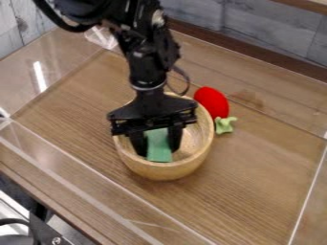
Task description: Remove the green stick from the brown bowl and put it on the table
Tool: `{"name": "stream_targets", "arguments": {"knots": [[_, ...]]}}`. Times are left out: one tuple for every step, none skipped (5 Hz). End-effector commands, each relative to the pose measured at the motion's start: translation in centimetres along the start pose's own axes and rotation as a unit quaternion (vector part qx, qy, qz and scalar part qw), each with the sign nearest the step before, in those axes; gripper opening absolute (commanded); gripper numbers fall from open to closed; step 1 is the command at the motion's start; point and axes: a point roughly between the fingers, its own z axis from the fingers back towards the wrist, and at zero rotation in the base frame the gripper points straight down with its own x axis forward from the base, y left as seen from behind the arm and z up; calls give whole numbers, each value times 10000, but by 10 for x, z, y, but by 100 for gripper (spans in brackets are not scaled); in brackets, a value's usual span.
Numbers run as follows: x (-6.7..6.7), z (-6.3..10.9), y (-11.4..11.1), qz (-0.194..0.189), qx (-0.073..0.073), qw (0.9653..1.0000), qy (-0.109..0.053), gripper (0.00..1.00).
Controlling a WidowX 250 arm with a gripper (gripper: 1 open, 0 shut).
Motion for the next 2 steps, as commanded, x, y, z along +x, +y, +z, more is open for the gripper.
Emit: {"name": "stream_targets", "arguments": {"knots": [[4, 25, -7, -165, -244, 9994, -201, 0], [1, 40, -13, -448, -359, 9980, -263, 0]]}}
